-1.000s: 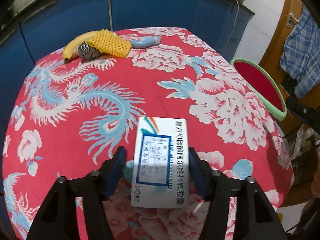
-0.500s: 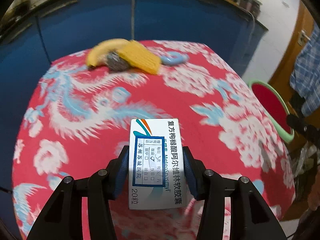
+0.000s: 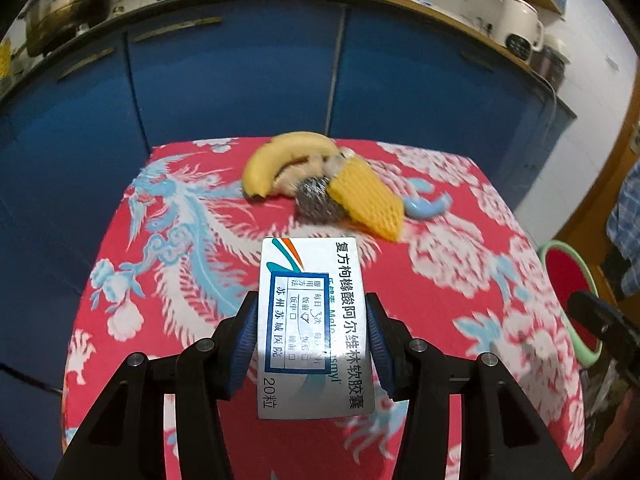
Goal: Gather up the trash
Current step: 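Grasp the yellow foam net with the right tool while the left tool holds the box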
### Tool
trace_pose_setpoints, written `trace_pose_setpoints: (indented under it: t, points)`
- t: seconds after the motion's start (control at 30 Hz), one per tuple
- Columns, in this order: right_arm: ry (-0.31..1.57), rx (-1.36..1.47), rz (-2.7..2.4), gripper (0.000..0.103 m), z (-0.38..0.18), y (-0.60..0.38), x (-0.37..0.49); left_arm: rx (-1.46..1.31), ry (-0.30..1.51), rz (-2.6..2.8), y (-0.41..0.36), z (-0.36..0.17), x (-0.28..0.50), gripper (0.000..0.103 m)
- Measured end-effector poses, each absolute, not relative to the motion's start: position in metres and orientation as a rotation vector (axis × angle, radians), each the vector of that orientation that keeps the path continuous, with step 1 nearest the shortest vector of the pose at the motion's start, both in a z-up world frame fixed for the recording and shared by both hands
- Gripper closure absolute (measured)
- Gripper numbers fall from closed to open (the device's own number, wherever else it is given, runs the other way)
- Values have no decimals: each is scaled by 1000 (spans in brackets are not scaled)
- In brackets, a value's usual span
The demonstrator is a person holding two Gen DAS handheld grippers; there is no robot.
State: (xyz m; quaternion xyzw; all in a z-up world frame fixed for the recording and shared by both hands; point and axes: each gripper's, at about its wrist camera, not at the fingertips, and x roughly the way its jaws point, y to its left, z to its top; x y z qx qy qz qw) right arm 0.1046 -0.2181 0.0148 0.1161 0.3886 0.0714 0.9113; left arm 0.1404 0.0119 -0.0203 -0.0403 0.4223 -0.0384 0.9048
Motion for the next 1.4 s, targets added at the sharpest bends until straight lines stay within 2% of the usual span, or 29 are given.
trace_pose_setpoints:
  t: [0.3, 0.4, 0.53, 0.97, 1.2, 1.3, 1.37, 1.4]
  points:
    - [826, 223, 229, 56, -2, -180, 166, -123, 869, -29, 27, -29, 177, 51]
    - [833, 207, 261, 49, -8, -169, 187, -115, 880, -16, 30, -36, 189, 51]
    - [850, 212, 304, 47, -19, -159, 212, -101, 882, -1, 34, -38, 201, 51]
    - [989, 205, 317, 47, -54, -136, 272, -159, 942, 15, 45, -52, 215, 51]
    - [964, 203, 324, 47, -56, -131, 279, -207, 932, -18, 44, -62, 221, 51]
    - [939, 181, 322, 62, -58, -128, 275, -209, 910, -18, 46, -61, 219, 51]
    - [932, 179, 332, 82, -60, -127, 272, -215, 905, -19, 47, -60, 216, 51]
    - [931, 189, 343, 84, -61, -127, 271, -215, 900, -14, 48, -59, 215, 51]
